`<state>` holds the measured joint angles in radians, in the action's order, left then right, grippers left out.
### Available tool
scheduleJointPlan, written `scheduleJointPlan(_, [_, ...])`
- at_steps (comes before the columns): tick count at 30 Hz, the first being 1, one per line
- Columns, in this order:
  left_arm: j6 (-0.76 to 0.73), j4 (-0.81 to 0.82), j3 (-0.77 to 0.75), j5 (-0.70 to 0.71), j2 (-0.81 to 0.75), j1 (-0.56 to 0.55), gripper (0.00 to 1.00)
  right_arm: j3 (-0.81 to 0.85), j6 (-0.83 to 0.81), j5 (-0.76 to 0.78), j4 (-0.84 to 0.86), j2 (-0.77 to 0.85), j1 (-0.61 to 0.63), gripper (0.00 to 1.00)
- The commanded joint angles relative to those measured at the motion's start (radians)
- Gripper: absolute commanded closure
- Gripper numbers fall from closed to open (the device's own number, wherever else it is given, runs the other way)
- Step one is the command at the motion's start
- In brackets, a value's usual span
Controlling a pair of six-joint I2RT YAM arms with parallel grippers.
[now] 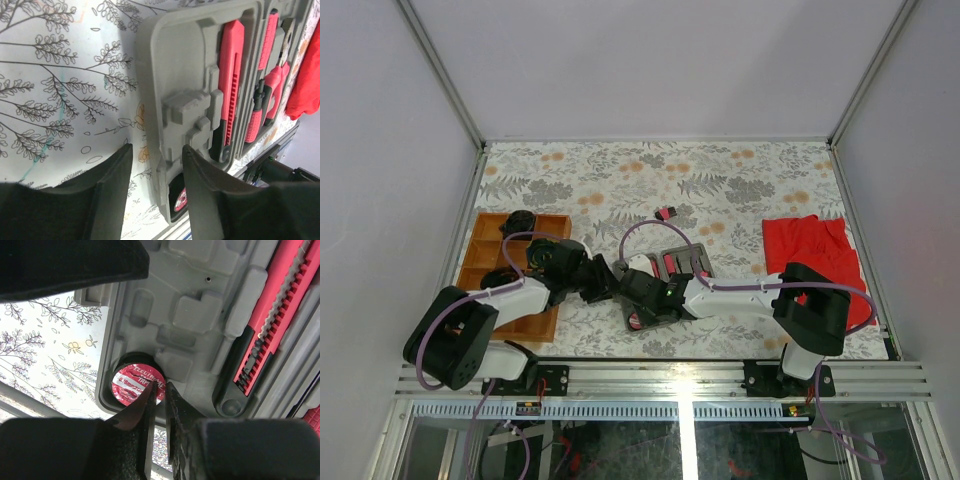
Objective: Sort the tools into containers
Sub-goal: Place the engineering item in the storage box.
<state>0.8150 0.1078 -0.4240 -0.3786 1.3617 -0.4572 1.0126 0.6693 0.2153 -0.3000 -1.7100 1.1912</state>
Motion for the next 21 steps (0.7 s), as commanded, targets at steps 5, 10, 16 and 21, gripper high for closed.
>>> scheduleJointPlan(5, [0.007, -0.073, -0.005, 0.02, -0.15, -0.009, 0.42, 0.034, -0.003, -0.008, 0.02, 0.029, 0.003, 0.82])
scheduleJointPlan(10, [0.017, -0.108, 0.039, 0.041, -0.248, -0.04, 0.41, 0.008, 0.042, 0.008, 0.044, 0.042, 0.002, 0.81])
scheduleJointPlan(16, [0.048, -0.056, 0.118, 0.057, -0.307, -0.119, 0.41, -0.074, 0.086, 0.026, 0.14, 0.152, 0.001, 0.75])
scheduleJointPlan(21, [0.042, -0.037, 0.144, 0.052, -0.332, -0.17, 0.41, -0.129, 0.116, 0.054, 0.183, 0.219, 0.001, 0.73])
